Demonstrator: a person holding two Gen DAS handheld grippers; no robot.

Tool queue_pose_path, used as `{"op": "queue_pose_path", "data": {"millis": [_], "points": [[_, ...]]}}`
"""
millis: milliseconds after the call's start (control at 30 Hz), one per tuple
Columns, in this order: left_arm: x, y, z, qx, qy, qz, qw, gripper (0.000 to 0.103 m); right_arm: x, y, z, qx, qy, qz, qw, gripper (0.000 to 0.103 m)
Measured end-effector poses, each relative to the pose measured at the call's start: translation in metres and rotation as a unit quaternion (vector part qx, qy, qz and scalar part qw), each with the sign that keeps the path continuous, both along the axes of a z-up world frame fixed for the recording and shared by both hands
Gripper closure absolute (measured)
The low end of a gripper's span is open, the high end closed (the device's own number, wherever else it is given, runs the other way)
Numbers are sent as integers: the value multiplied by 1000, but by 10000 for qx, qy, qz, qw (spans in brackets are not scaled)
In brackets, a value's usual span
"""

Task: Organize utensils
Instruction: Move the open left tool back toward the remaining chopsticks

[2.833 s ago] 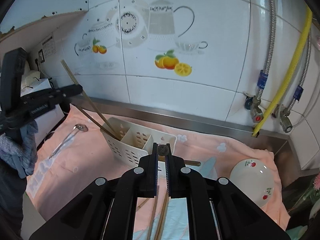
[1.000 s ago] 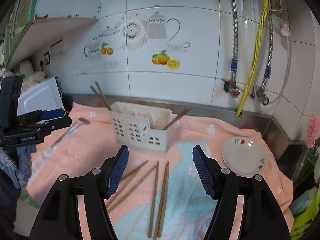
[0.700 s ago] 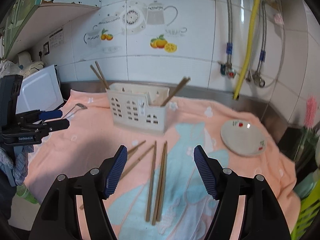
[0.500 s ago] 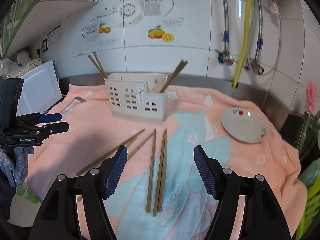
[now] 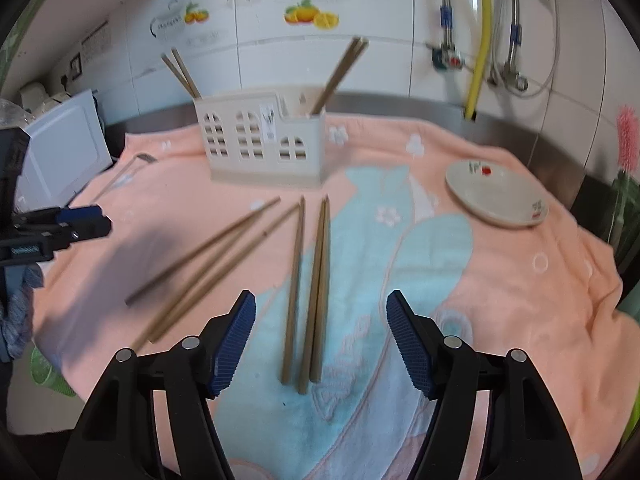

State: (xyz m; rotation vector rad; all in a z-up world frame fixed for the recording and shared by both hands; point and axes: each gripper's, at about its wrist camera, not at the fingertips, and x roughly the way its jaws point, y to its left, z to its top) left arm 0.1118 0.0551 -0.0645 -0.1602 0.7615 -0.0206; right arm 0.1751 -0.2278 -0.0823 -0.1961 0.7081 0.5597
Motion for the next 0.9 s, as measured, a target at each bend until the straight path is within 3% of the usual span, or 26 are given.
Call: {"op": "queue_pose_path", "data": {"millis": [333,900], "points": [[-2,1,-11,-15,133,27,9999,32,16,4,-27,-184,280,38,9994,59],[6,-1,-26,-33,322,-26,9995,32,38,17,-48,-411,503,150,9978,75]]}}
